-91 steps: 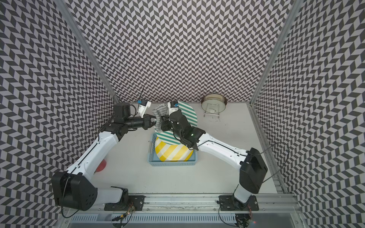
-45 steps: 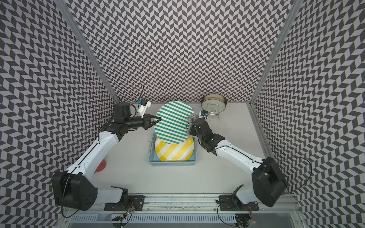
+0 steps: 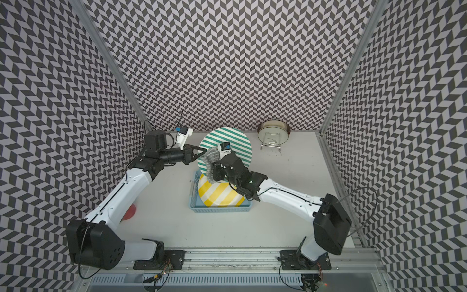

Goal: Wipe the wet plate dry
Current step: Wipe the plate with towel.

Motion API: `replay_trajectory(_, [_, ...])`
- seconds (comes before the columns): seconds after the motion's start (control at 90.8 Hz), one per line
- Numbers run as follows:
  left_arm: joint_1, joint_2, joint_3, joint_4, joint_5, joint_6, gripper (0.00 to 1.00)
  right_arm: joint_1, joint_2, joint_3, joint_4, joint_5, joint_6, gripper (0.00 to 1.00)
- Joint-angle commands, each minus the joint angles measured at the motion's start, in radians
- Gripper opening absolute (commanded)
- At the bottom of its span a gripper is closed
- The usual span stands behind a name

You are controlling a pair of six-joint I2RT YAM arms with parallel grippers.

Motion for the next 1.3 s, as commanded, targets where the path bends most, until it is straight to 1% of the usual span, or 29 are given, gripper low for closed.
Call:
replay_trajectory(0.0, [-0.020,-0.033,0.015,0.068,0.118,-0.016,0.00,0.022,0.067,0.067,0.042,-0.057,-0.039,0.00])
replay_trajectory(0.154, [-0.020,-0.030,0.015,0.073,0.117,-0.022,0.00,0.029,0.098,0.083,0.040,-0.092,-0.018,0.00])
replay_trajectory(0.297, [-0.020,-0.029,0.022,0.072,0.116,-0.022,0.00,0.028,0.081,0.032,0.015,-0.020,0.005,0.00])
replay_trajectory(0.452, [-0.020,-0.032,0.028,0.071,0.120,-0.024,0.00,0.014,0.023,-0.094,0.011,0.049,0.034,0.00])
replay_trajectory(0.661, [-0.020,-0.036,0.030,0.065,0.127,-0.013,0.00,-0.088,-0.053,-0.249,0.005,0.064,0.109,0.00])
replay_trajectory(0.826, [-0.020,-0.043,0.039,0.021,0.121,0.038,0.00,-0.246,-0.113,-0.338,0.021,-0.029,0.166,0.00])
replay_trajectory(0.947, [-0.020,-0.050,0.065,-0.043,0.099,0.107,0.00,-0.369,-0.156,-0.383,0.023,-0.088,0.181,0.00])
replay_trajectory(1.047, [-0.018,-0.060,0.095,-0.113,0.065,0.199,0.00,-0.488,-0.200,-0.413,0.031,-0.174,0.175,0.00])
replay_trajectory(1.135, [-0.018,-0.069,0.128,-0.195,0.059,0.324,0.00,-0.574,-0.241,-0.423,0.036,-0.249,0.150,0.00])
replay_trajectory(1.201, [-0.019,-0.071,0.162,-0.295,0.051,0.441,0.00,-0.628,-0.267,-0.417,0.033,-0.294,0.131,0.00])
replay_trajectory(1.289, [-0.020,-0.075,0.202,-0.424,0.034,0.575,0.00,-0.690,-0.289,-0.414,0.070,-0.393,0.099,0.00])
